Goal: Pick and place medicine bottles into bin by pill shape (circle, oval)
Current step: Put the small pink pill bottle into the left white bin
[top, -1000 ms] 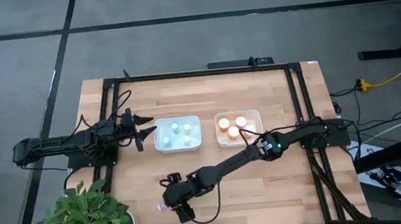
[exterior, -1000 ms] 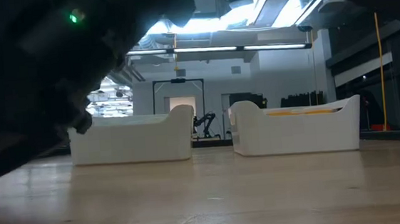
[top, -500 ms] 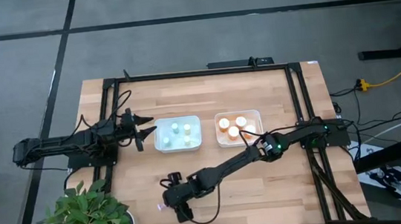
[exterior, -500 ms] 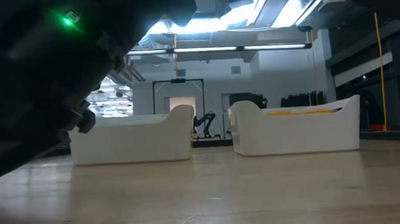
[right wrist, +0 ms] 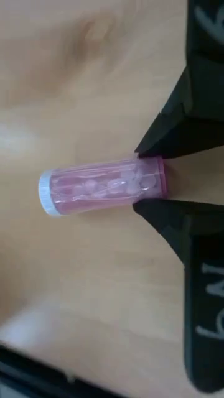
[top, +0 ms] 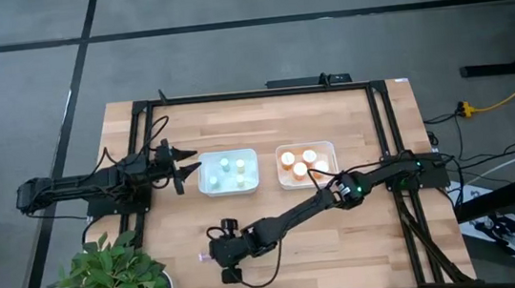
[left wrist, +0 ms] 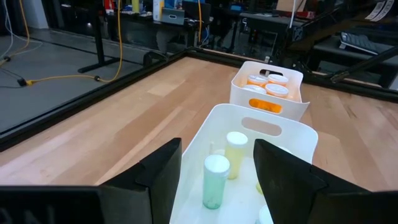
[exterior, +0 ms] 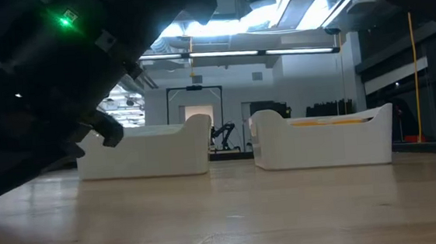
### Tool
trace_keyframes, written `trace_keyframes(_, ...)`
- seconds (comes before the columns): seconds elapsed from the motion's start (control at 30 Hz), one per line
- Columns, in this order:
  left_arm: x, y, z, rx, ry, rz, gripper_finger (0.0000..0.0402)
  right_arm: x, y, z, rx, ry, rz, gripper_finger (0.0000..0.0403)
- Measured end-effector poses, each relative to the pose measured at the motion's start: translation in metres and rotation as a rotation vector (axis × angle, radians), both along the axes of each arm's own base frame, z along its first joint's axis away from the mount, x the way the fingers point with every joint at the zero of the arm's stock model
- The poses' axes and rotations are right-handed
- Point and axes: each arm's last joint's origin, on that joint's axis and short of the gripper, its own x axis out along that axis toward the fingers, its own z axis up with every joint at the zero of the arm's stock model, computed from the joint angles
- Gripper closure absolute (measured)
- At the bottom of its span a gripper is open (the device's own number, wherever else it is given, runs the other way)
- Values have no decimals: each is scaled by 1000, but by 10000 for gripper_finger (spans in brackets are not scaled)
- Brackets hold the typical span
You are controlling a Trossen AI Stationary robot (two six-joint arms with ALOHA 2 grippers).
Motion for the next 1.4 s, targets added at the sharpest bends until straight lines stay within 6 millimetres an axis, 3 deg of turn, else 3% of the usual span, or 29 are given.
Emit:
trace_keyframes(0.2, 0, 0, 0, -3, -1, 1, 208, -10, 5, 6, -112, -25, -253, 307)
trace_keyframes(0.43, 0, 0, 0, -7, -6, 1, 208, -57, 23, 58, -352, -36, -515, 305)
trace_keyframes(0.6, 0, 0, 2, -2, -20, 1, 208, -90, 23, 83, -400, -121, -767, 304)
trace_keyframes(0.8, 1, 0, 10, -15, -93, -2, 208, -110, 14, 84, -441, -129, -918, 303)
trace_keyframes(0.97, 2, 0, 27, 36, 48, -30, 208, -111, 0, 81, -520, -242, -986, 302)
trace_keyframes(1.07, 6, 0, 50, 56, 128, -49, 208, -110, -4, 83, -571, -290, -983, 302)
trace_keyframes(1.23, 26, 0, 75, 31, 216, -155, 208, -108, -9, 84, -608, -384, -993, 302)
trace_keyframes(1.4, 51, -1, 82, -20, 294, -294, 208, -105, -13, 69, -609, -458, -1016, 302)
